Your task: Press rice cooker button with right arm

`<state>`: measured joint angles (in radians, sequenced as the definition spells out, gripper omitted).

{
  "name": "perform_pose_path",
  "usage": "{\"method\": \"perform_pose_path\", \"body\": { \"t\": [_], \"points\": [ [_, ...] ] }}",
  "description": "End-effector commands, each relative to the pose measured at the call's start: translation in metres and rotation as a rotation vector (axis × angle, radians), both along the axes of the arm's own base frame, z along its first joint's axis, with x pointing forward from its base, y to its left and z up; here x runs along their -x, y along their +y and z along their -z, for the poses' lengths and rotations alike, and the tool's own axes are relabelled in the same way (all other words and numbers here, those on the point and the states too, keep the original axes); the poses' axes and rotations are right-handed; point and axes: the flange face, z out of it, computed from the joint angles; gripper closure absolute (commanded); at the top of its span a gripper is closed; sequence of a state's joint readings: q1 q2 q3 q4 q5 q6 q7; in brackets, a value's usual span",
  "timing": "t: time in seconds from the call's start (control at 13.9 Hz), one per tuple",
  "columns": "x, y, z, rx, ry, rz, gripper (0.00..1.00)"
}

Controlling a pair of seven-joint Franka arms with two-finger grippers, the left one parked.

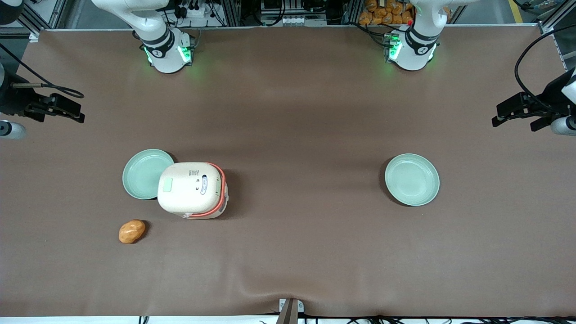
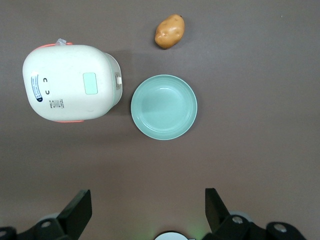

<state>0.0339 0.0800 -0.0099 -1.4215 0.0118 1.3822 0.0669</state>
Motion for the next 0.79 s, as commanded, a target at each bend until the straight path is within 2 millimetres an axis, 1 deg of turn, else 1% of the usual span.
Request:
{"method": "perform_pose_path", "body": {
  "t": [0.0,0.07,0.14,0.72],
  "points": [
    [0.0084,-0.0064,-0.0053,0.003,0.000,0.008,0.00],
    [0.0082,-0.0114,-0.0061,0.006,-0.003,0.019,0.00],
    [0.0083,-0.0120,-0.0060,0.005,-0.001,0.020,0.00],
    [0.0076,-0.0088,-0.0049,-0.007,0.002,0.018,0.00]
  ]
}}
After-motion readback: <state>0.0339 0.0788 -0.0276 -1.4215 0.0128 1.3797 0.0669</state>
